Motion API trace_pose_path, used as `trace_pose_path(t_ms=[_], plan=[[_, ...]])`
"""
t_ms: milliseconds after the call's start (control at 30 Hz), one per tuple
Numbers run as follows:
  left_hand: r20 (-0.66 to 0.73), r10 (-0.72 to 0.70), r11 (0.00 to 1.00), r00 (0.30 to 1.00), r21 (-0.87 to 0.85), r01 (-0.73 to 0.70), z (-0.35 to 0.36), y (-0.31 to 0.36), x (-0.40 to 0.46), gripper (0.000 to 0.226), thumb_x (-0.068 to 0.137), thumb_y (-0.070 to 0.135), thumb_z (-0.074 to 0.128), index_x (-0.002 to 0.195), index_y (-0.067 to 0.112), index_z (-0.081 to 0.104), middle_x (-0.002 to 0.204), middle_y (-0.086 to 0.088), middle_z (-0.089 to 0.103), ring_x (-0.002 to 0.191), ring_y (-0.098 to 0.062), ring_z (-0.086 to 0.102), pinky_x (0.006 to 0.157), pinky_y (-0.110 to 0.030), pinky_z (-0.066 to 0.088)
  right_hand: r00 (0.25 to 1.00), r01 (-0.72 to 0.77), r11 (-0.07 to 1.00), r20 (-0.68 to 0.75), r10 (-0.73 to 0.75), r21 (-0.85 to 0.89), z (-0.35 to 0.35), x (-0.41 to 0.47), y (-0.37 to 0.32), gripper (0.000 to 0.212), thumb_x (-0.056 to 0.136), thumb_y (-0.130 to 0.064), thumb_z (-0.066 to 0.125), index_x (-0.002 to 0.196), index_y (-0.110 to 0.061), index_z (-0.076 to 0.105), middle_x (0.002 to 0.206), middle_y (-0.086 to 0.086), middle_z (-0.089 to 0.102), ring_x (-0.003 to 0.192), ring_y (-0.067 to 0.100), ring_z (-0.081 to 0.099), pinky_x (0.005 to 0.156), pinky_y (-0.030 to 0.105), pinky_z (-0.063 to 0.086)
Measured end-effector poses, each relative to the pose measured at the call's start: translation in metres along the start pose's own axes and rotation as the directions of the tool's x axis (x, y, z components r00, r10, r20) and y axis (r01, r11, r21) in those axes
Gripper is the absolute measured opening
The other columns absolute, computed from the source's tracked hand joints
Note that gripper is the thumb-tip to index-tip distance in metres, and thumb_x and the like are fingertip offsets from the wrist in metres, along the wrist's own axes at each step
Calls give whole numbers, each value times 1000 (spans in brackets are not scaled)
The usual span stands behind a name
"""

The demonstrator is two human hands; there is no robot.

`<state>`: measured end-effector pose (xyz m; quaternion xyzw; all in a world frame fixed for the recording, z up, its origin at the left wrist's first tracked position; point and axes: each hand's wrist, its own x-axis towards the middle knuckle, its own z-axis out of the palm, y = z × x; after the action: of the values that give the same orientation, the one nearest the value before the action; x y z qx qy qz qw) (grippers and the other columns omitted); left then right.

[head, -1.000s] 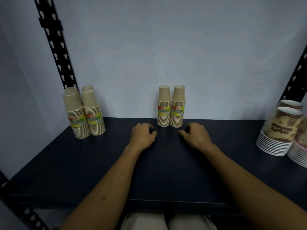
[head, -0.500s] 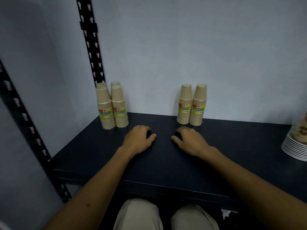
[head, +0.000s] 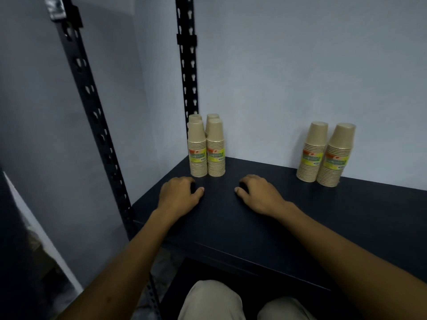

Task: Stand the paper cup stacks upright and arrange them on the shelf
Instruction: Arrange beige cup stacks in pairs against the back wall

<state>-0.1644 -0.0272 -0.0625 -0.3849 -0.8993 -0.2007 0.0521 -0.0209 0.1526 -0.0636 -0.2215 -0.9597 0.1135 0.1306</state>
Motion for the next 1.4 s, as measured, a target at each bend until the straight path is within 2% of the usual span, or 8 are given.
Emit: trace_pose_path(t_ms=[200, 367, 500, 633, 733, 833, 1233, 1400], plan=[[-30, -92, 995, 995, -50, 91, 2, -10, 18, 38, 88, 49, 58, 98, 12, 59, 95, -4, 62, 88, -21, 59, 76, -43, 54, 1000, 13, 1000, -21, -13, 6, 8, 25, -14, 42, 93, -49, 50, 111, -13, 60, 113, 5, 60, 105, 22, 57, 86, 41, 50], [-68, -102, 977, 992, -197, 87, 1, -11, 36, 49, 88, 42, 64, 122, 7, 54, 103, -9, 64, 83, -18, 57, 75, -40, 55, 998, -26, 985, -51, 36, 170, 14, 42, -26, 61, 87, -49, 62, 132, -10, 47, 126, 7, 57, 114, 24, 54, 91, 41, 49], [-77, -43, 936, 996, -351, 13, 6, -17, 52, 64, 84, 42, 70, 137, 14, 48, 124, -7, 64, 102, -19, 62, 86, -35, 53, 989, 9, 859, -129, 67, 512, 13, 55, -32, 62, 84, -32, 71, 137, -14, 45, 128, 0, 58, 107, 12, 55, 85, 23, 43], [-115, -19, 855, 993, -517, -44, 7, -21, 60, 69, 80, 29, 78, 139, 15, 47, 132, -3, 60, 117, -16, 58, 93, -25, 47, 985, 35, 735, -148, 90, 678, 18, 69, -34, 63, 81, -22, 75, 137, -17, 45, 127, -1, 61, 108, 10, 59, 90, 22, 47], [-130, 4, 795, 991, -601, -82, 5, -20, 65, 70, 77, 22, 81, 139, 13, 49, 130, -2, 62, 108, -6, 57, 86, -14, 45, 985, 49, 699, -151, 86, 714, 21, 73, -32, 68, 80, -22, 76, 139, -18, 41, 125, -4, 60, 108, 9, 60, 92, 25, 50], [-130, 13, 762, 991, -641, -94, 6, -21, 68, 63, 78, 19, 80, 135, 12, 53, 126, -2, 65, 102, -4, 60, 79, -8, 45, 983, 68, 684, -167, 79, 726, 23, 74, -30, 63, 83, -18, 74, 138, -17, 42, 120, -5, 60, 106, 8, 61, 88, 21, 51], [-104, 12, 721, 994, -689, -81, 5, -20, 56, 60, 82, 18, 76, 136, 13, 52, 125, -2, 64, 108, -10, 62, 92, -24, 51, 976, 83, 671, -195, 93, 736, 22, 65, -28, 51, 85, -14, 72, 131, -14, 50, 114, -2, 65, 94, 2, 64, 75, 14, 52], [-67, 20, 705, 998, -706, -62, 5, -13, 49, 59, 82, 17, 76, 136, 14, 51, 123, 0, 64, 104, -8, 61, 87, -18, 49, 977, 90, 667, -194, 83, 740, 18, 52, -22, 51, 85, -14, 73, 131, -14, 51, 116, -1, 65, 98, 5, 65, 81, 19, 53]])
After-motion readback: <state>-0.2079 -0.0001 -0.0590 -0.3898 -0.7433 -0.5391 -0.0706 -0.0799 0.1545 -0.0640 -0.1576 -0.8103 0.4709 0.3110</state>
